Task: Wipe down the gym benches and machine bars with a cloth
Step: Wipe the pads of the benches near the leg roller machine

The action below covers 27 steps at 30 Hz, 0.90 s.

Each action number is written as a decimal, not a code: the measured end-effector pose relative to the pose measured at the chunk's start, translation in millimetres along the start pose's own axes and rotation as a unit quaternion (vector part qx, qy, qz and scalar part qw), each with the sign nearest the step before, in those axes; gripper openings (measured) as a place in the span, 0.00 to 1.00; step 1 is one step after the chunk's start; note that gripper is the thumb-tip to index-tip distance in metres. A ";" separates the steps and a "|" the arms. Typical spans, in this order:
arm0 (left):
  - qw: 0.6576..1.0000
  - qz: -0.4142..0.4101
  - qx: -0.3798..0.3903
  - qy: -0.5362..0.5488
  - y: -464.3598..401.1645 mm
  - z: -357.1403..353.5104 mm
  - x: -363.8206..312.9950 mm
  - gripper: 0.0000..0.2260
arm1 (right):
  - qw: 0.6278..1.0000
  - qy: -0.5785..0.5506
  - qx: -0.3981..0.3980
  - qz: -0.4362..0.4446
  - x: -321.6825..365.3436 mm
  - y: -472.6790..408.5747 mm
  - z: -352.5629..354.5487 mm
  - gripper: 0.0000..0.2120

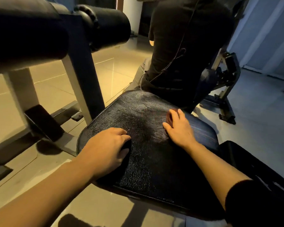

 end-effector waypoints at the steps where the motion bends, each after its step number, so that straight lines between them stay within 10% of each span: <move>1: 1.000 0.006 0.000 0.000 2.3 1.6 2.6 0.17 | 1.000 0.001 0.010 0.019 16.6 -10.2 -10.8 0.28; 8: 0.999 0.048 0.011 -0.023 22.0 14.9 11.9 0.17 | 0.960 0.024 0.067 0.271 133.8 23.4 -49.0 0.24; 14: 0.996 0.060 0.033 -0.053 32.1 22.3 28.7 0.22 | 0.995 0.016 0.038 0.093 55.6 -46.6 -30.9 0.21; 22: 0.993 0.094 0.043 -0.063 52.9 22.2 31.2 0.21 | 0.924 -0.036 0.108 0.364 197.5 39.8 -66.2 0.22; 27: 0.990 0.114 0.039 -0.068 71.2 24.1 29.9 0.22 | 0.958 -0.019 0.087 0.274 158.8 -1.3 -51.6 0.20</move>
Point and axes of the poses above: each hand's wrist, its own y-axis away from the middle knuckle, its own z-axis out of the back of the hand, x = y × z, the point moved 8 cm from there along -y, towards the middle knuckle, and after that the axes turned 5 degrees about z, right-handed, at the moved point
